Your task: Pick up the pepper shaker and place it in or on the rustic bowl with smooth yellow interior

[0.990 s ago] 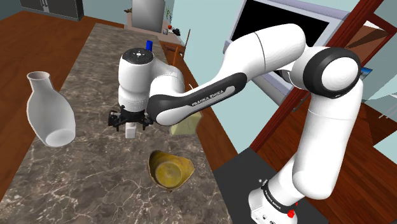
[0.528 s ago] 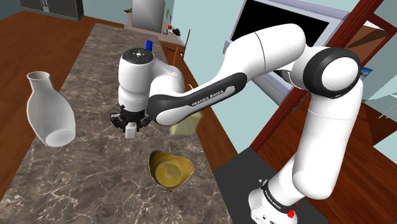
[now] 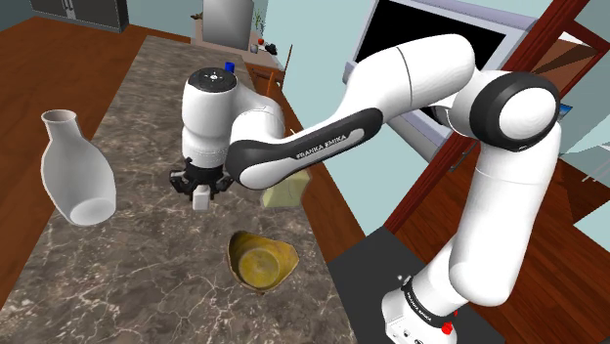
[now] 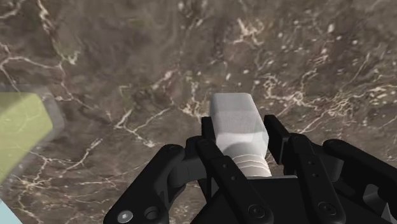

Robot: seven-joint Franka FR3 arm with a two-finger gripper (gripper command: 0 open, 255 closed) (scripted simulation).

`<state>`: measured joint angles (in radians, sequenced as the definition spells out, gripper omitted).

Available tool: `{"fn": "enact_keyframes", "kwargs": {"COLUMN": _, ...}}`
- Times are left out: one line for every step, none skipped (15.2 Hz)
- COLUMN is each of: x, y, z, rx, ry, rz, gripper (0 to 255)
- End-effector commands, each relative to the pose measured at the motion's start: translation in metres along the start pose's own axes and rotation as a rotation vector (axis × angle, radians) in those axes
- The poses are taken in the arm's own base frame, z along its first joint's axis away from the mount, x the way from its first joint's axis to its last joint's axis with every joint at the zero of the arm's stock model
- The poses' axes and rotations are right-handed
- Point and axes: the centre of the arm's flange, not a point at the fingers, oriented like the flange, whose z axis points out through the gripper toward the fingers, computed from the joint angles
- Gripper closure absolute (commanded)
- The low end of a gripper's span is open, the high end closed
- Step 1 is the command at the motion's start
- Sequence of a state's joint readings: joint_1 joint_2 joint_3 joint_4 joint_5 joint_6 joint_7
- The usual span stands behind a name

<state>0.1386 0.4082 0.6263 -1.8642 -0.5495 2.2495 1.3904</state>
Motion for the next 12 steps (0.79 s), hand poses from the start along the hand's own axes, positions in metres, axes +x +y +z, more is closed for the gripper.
{"fn": "enact_keyframes", "kwargs": {"x": 0.002, "y": 0.000, "z": -0.011, "rx": 0.000, "ry": 0.000, "rz": 0.000, "gripper": 255}}
{"fn": "enact_keyframes", "kwargs": {"x": 0.004, "y": -0.001, "z": -0.016, "rx": 0.000, "ry": 0.000, "rz": 0.000, "gripper": 255}}
{"fn": "enact_keyframes", "kwargs": {"x": 0.005, "y": -0.001, "z": -0.021, "rx": 0.000, "ry": 0.000, "rz": 0.000, "gripper": 255}}
{"fn": "enact_keyframes", "kwargs": {"x": 0.006, "y": -0.001, "z": -0.026, "rx": 0.000, "ry": 0.000, "rz": 0.000, "gripper": 255}}
{"fn": "enact_keyframes", "kwargs": {"x": 0.007, "y": -0.001, "z": -0.031, "rx": 0.000, "ry": 0.000, "rz": 0.000, "gripper": 255}}
{"fn": "enact_keyframes", "kwargs": {"x": 0.008, "y": -0.001, "z": -0.036, "rx": 0.000, "ry": 0.000, "rz": 0.000, "gripper": 255}}
{"fn": "enact_keyframes", "kwargs": {"x": 0.009, "y": -0.001, "z": -0.042, "rx": 0.000, "ry": 0.000, "rz": 0.000, "gripper": 255}}
{"fn": "enact_keyframes", "kwargs": {"x": 0.011, "y": -0.001, "z": -0.047, "rx": 0.000, "ry": 0.000, "rz": 0.000, "gripper": 255}}
{"fn": "enact_keyframes", "kwargs": {"x": 0.012, "y": -0.001, "z": -0.052, "rx": 0.000, "ry": 0.000, "rz": 0.000, "gripper": 255}}
{"fn": "enact_keyframes", "kwargs": {"x": 0.013, "y": -0.001, "z": -0.057, "rx": 0.000, "ry": 0.000, "rz": 0.000, "gripper": 255}}
{"fn": "enact_keyframes", "kwargs": {"x": 0.014, "y": -0.001, "z": -0.062, "rx": 0.000, "ry": 0.000, "rz": 0.000, "gripper": 255}}
{"fn": "enact_keyframes", "kwargs": {"x": 0.015, "y": -0.001, "z": -0.067, "rx": 0.000, "ry": 0.000, "rz": 0.000, "gripper": 255}}
